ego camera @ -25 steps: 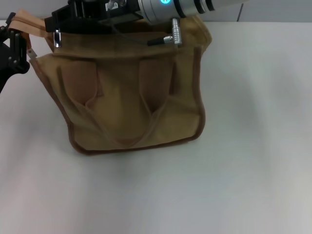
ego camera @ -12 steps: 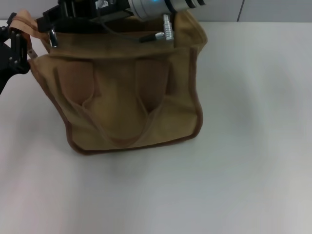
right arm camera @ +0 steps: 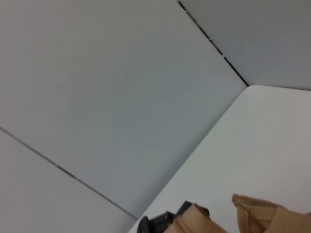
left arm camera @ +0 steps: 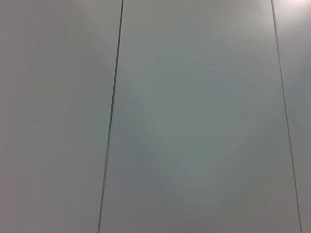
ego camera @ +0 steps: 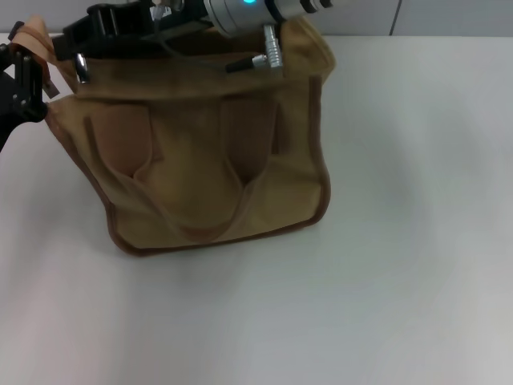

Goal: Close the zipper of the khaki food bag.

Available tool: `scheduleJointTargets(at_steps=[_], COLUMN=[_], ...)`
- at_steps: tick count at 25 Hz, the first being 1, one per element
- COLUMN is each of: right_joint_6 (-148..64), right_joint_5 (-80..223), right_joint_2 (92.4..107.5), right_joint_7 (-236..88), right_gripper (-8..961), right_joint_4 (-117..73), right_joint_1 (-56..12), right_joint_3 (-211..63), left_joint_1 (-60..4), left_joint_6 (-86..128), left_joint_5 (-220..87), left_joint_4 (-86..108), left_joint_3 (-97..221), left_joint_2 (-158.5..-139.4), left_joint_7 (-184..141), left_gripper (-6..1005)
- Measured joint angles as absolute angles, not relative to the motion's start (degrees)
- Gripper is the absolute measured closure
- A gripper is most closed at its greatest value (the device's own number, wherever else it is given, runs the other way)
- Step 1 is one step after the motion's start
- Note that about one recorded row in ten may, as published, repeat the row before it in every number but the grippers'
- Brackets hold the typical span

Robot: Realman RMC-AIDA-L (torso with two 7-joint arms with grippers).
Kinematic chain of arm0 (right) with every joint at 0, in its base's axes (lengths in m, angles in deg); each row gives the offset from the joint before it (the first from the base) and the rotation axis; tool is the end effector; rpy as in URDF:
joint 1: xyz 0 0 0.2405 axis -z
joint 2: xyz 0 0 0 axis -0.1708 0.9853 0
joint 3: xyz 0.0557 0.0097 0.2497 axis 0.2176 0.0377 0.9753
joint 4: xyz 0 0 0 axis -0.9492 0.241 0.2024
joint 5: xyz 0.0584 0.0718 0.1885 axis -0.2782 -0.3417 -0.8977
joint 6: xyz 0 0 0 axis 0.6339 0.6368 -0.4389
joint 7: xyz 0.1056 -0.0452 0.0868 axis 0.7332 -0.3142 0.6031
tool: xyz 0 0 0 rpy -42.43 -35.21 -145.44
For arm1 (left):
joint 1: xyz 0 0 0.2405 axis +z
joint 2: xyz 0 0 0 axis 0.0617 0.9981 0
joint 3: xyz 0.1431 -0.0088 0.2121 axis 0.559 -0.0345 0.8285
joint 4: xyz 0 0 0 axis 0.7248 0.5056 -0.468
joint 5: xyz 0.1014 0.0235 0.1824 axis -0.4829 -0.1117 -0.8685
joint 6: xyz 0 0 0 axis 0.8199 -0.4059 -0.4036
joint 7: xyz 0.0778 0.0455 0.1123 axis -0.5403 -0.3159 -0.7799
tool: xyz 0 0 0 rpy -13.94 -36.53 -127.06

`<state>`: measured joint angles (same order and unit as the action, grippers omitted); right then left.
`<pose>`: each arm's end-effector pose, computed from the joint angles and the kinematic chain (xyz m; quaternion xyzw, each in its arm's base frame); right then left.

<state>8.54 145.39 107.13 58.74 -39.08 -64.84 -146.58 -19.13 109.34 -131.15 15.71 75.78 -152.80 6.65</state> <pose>-0.0143 0.4183 -0.1085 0.8941 -0.4096 -0.1791 0.0256 -0.3057 0.2893 0.0304 -0.7074 -0.1246 -0.4678 0.5150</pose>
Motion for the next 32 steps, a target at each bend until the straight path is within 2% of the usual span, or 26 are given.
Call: scheduleJointTargets(at_steps=[7, 18, 23, 32], right_joint_6=[7.98, 8.22, 8.32, 8.61], right_joint_5=[145.47, 145.30, 145.39, 145.52], right_joint_2=[107.13, 107.12, 107.12, 106.77], right_joint_7=[57.94, 54.13, 52.65, 51.95], right_gripper=[622, 913, 946, 946], right_joint_4=[-39.69, -42.55, -43.81, -48.90], right_joint_1=[-64.71, -62.19, -61.18, -55.28], right_joint_3=[-148.41, -149.29, -150.12, -150.40], left_joint_1=[-19.15, -19.23, -19.32, -19.36], left_joint_6=[109.28, 108.83, 108.61, 107.82], left_joint_5=[-131.16, -131.16, -131.16, -130.82], left_joint_4=[15.70, 15.70, 15.71, 15.81], left_joint_3=[75.75, 75.70, 75.67, 75.66], left_joint_2=[-152.71, -152.71, -152.70, -152.64], left_joint_7=[7.11, 7.12, 7.13, 7.12], left_gripper=[980, 980, 981, 981])
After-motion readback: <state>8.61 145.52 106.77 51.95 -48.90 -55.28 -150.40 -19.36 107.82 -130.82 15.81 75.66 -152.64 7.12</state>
